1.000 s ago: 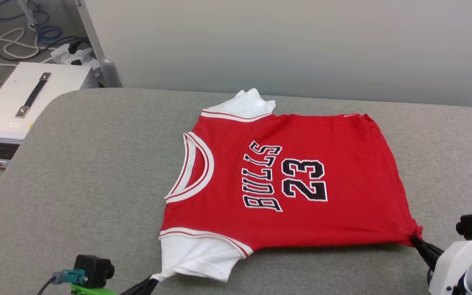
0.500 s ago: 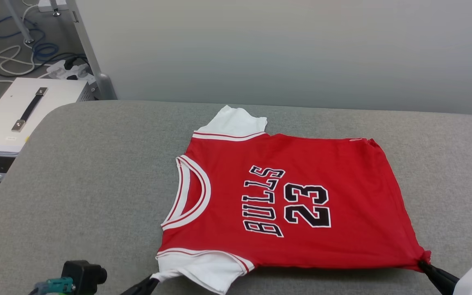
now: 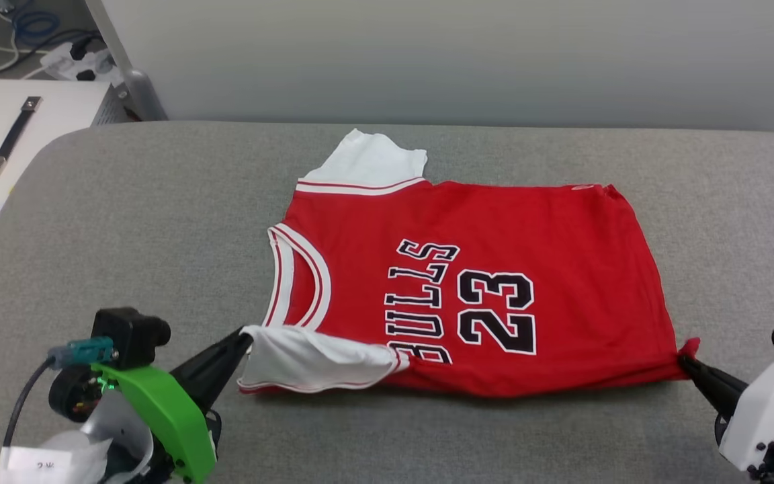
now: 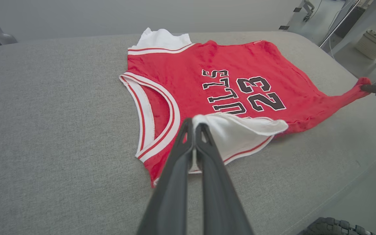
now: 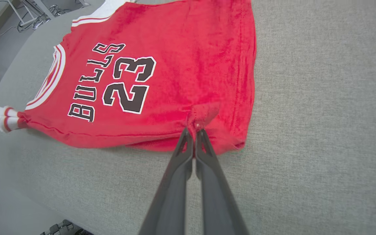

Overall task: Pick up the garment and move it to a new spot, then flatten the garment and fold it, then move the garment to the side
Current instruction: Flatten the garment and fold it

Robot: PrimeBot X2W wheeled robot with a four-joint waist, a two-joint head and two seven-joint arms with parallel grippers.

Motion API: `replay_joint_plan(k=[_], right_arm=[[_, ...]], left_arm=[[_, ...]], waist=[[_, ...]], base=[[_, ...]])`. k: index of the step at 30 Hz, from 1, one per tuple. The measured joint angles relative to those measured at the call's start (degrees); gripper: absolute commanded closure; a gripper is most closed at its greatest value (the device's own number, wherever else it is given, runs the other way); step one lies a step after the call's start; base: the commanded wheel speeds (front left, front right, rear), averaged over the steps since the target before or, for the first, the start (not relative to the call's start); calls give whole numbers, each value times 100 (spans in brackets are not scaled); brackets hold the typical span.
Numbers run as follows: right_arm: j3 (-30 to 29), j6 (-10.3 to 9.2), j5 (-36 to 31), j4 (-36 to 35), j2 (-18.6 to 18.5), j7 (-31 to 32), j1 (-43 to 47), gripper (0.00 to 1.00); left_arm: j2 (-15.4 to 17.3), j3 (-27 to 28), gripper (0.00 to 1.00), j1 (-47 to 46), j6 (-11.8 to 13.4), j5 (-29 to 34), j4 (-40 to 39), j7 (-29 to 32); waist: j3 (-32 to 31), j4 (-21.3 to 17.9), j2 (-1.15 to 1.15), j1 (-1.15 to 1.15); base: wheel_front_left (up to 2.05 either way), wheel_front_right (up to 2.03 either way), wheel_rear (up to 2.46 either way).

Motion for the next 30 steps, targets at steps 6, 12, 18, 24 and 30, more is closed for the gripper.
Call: replay_joint_plan(k=[6, 12, 18, 24, 30], right_arm=[[42, 0, -133, 147, 116, 283, -633, 100], [191, 0, -299, 564, 219, 394, -1228, 100], [355, 0, -447, 983, 237, 367, -1617, 100], [479, 0, -495, 1323, 249, 192, -1864, 100], [614, 0, -532, 1640, 243, 34, -2017, 100]], left_arm=[[-158, 0, 100, -700, -172, 53, 472, 267], [-302, -20, 100, -1263, -272, 86, 1072, 487], [-500, -73, 100, -1677, -441, 154, 1607, 541], [-690, -147, 100, -1954, -552, 257, 2052, 422], [-878, -267, 100, -2063, -633, 261, 2493, 349]], waist=[[411, -95, 0, 0], [798, -200, 0, 1], [1081, -276, 0, 1], [1234, -303, 0, 1], [1305, -282, 0, 1]], base=[[0, 0, 0], [0, 0, 0], [0, 0, 0], [0, 0, 0], [0, 0, 0]])
